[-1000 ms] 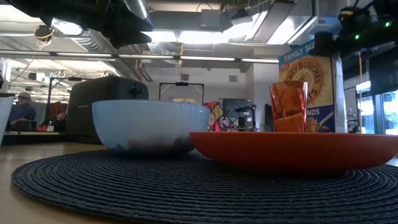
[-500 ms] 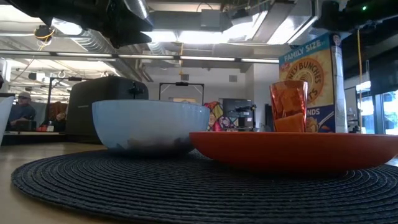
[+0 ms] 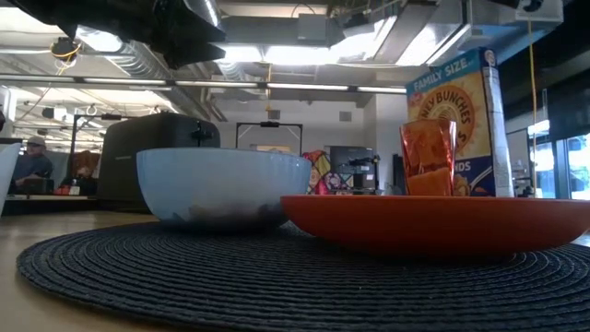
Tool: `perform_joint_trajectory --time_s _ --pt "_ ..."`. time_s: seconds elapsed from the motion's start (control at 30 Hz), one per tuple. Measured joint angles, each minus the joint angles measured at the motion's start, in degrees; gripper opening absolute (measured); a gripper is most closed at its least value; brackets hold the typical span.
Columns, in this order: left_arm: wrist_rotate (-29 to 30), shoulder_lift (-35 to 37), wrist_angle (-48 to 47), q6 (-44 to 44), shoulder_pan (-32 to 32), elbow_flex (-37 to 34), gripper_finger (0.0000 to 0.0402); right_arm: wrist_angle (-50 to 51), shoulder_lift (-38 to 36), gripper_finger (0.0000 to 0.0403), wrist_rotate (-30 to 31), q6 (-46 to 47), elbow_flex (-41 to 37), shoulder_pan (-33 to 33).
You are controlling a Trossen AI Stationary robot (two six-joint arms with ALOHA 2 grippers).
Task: Arrange a breakfast setting
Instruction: Adjust the cereal box
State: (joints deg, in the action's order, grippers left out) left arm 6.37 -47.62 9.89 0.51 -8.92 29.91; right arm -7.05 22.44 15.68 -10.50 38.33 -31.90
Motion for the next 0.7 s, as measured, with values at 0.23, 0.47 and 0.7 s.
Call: perform_joint_trajectory --time_s 0.23,0.47,0.7 --pt "0.6 0.0 0.0 0.0 0.8 0.0 0.0262 0.1 7.0 0.0284 -5.6 -0.3 5.0 0.0" --pt "0.6 -0.6 0.2 0.0 0.8 0.0 0.0262 7.9 14.0 0.0284 -9.6 -0.3 11.5 0.0" --pt "0.8 -5.1 0.1 0.1 0.8 0.0 0.0262 18.4 17.5 0.0284 -7.3 -0.2 12.5 0.0"
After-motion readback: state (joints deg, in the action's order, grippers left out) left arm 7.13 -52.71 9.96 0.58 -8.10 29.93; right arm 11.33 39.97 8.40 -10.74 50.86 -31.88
